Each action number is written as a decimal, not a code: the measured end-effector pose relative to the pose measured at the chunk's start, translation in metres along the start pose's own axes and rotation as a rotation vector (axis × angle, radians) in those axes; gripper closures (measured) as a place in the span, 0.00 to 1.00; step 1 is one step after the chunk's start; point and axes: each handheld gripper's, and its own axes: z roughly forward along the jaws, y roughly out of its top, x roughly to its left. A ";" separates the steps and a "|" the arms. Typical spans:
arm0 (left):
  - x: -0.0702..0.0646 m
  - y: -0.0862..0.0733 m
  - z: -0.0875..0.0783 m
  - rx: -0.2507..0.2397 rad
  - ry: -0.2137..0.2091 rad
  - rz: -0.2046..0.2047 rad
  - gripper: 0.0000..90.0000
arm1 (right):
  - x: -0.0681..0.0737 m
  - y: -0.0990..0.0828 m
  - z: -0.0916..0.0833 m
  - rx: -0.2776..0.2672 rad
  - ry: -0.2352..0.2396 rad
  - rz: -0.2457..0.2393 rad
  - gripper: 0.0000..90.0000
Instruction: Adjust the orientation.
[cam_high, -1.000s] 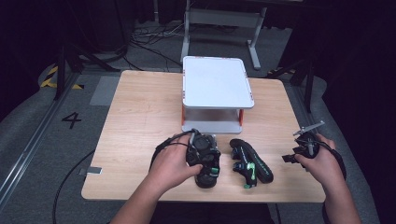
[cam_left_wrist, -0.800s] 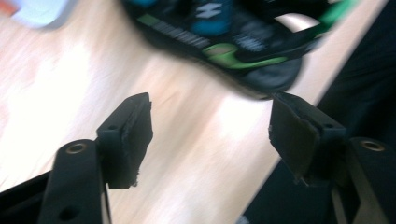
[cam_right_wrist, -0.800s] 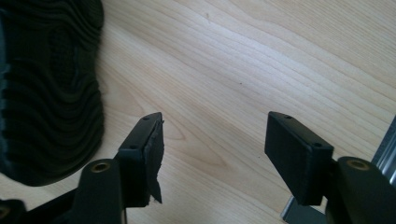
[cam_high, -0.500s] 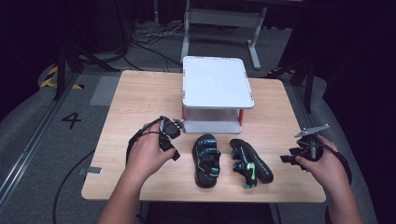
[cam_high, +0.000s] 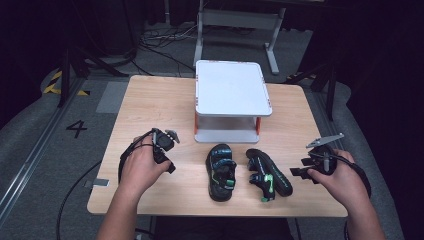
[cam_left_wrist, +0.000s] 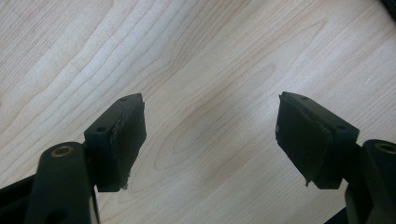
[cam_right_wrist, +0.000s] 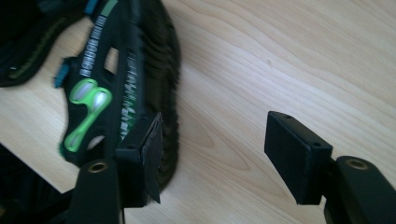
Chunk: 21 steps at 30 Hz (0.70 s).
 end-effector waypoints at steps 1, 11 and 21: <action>-0.001 -0.002 -0.001 -0.003 -0.002 -0.004 0.28 | 0.004 0.002 -0.001 -0.001 0.000 -0.016 0.42; -0.007 -0.016 -0.002 -0.003 -0.027 0.001 0.30 | 0.053 0.023 0.006 0.040 0.077 -0.152 0.47; -0.009 -0.016 0.003 0.002 -0.039 -0.001 0.30 | 0.060 0.029 0.026 0.084 0.009 -0.204 0.34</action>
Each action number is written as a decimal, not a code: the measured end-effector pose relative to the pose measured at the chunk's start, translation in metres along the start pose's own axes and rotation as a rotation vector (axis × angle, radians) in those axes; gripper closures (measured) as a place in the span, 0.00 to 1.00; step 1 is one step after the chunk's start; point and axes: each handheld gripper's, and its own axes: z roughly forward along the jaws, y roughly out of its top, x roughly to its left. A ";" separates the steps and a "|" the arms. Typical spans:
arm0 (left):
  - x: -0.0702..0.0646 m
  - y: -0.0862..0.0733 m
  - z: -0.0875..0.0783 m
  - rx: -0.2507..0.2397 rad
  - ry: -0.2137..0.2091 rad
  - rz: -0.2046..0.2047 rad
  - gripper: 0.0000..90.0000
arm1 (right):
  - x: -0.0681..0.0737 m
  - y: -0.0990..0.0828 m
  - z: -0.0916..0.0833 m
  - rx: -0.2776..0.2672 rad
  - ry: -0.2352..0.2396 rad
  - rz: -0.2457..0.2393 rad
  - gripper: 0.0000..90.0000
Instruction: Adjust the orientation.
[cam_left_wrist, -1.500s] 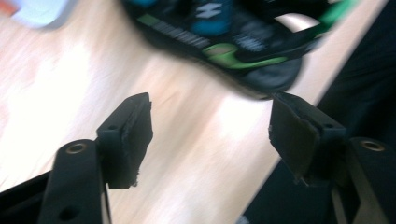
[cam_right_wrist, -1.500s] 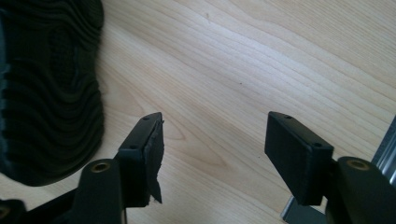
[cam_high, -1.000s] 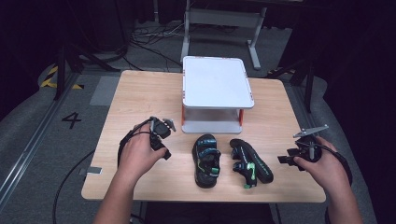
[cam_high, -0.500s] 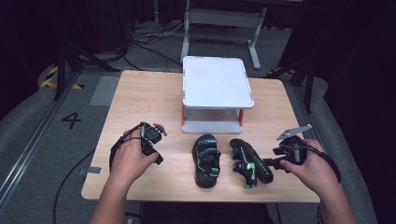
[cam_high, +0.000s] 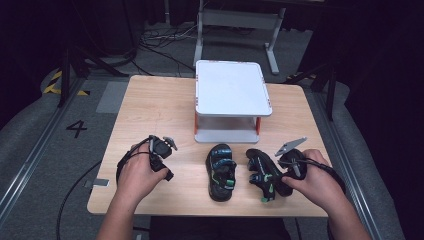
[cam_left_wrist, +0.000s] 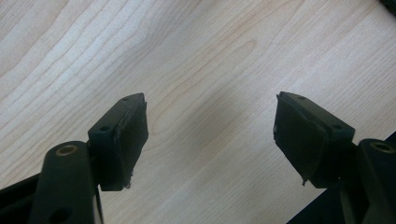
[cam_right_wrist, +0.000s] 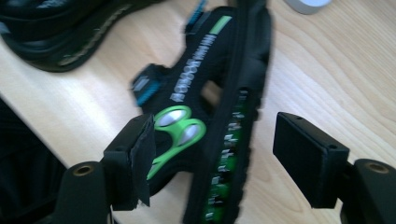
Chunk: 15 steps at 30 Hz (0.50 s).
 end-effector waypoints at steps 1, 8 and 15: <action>0.000 0.000 0.000 0.001 -0.002 0.003 0.30 | -0.004 0.000 0.001 -0.001 0.003 0.020 0.38; -0.001 0.001 0.002 0.009 0.000 0.005 0.30 | -0.017 0.005 0.012 -0.019 0.033 0.093 0.48; -0.002 0.003 0.005 0.012 -0.009 0.011 0.30 | -0.020 0.012 0.016 -0.017 0.043 0.111 0.62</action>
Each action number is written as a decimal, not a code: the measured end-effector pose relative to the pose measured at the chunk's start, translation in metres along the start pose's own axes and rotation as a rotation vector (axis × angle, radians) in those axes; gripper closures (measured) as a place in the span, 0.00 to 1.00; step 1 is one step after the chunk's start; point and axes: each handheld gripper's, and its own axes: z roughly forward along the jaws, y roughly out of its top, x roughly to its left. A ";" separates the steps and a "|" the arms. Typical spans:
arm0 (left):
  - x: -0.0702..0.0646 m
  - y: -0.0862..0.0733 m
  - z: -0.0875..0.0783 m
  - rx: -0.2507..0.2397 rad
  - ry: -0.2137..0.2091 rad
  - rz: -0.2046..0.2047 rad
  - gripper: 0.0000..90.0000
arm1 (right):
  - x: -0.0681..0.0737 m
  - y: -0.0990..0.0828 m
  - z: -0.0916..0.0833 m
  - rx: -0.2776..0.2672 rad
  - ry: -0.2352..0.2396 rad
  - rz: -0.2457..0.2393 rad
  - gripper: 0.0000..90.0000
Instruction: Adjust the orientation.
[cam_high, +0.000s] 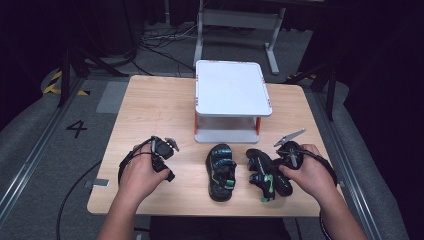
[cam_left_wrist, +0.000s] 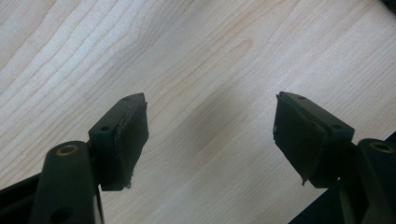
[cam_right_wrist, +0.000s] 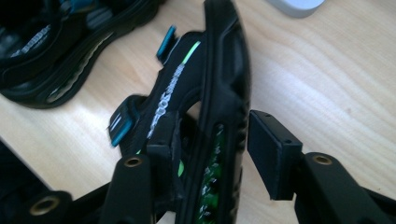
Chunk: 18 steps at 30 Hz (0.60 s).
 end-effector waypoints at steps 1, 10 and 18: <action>0.000 0.000 0.000 0.001 -0.001 -0.006 0.30 | -0.001 0.001 0.002 0.004 -0.012 0.007 0.63; 0.001 -0.001 -0.001 -0.005 0.000 -0.007 0.30 | -0.002 0.005 0.007 0.028 0.026 0.108 0.70; 0.001 0.000 -0.002 -0.001 -0.008 -0.003 0.30 | -0.001 0.025 0.011 0.014 0.175 0.174 0.70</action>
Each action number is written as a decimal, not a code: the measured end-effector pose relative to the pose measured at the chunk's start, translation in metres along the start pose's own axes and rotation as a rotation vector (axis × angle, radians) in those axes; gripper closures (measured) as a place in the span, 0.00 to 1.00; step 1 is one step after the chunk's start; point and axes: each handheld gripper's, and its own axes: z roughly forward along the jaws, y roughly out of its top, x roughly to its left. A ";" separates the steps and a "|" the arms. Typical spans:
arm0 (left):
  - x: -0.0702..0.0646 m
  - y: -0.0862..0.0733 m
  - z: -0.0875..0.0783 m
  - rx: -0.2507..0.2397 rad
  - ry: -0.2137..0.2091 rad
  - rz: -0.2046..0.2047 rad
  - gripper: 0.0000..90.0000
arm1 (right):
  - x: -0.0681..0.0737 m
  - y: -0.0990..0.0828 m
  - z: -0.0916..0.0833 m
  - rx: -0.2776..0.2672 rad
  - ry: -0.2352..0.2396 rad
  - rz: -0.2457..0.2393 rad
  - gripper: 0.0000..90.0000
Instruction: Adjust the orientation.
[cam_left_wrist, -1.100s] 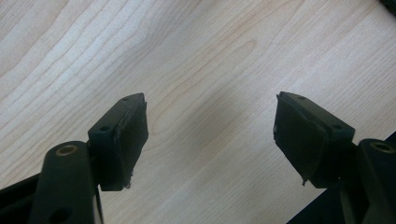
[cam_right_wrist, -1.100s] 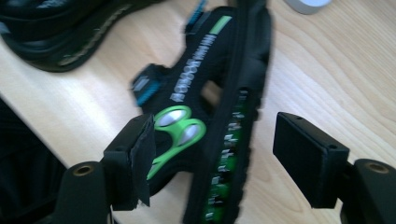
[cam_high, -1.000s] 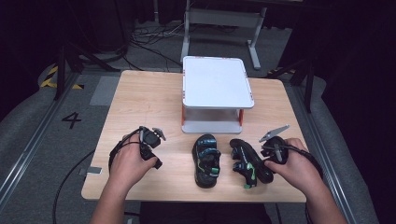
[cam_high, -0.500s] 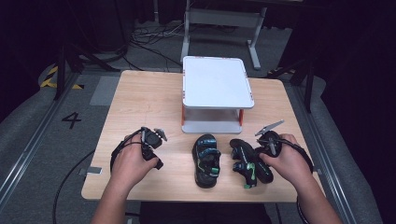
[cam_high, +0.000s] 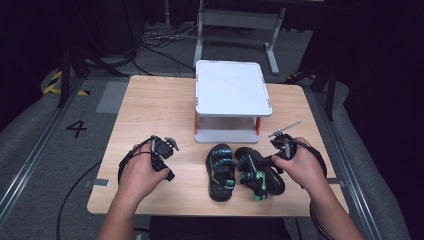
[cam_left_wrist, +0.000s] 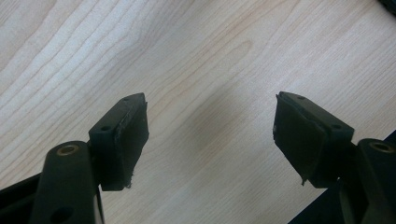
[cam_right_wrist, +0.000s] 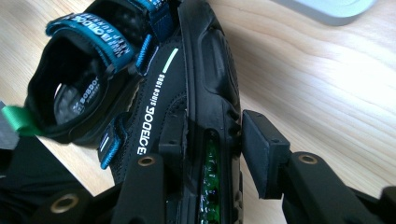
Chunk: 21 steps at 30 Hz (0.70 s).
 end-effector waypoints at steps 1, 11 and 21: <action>0.001 0.000 0.000 -0.004 0.001 0.001 0.30 | -0.003 0.000 0.006 0.012 0.013 0.010 0.70; -0.001 0.005 0.005 0.006 -0.004 0.009 0.30 | -0.023 -0.002 -0.002 -0.008 -0.057 0.010 0.72; -0.001 0.003 0.003 0.001 -0.007 0.008 0.30 | -0.047 -0.006 0.010 0.019 -0.401 -0.094 0.75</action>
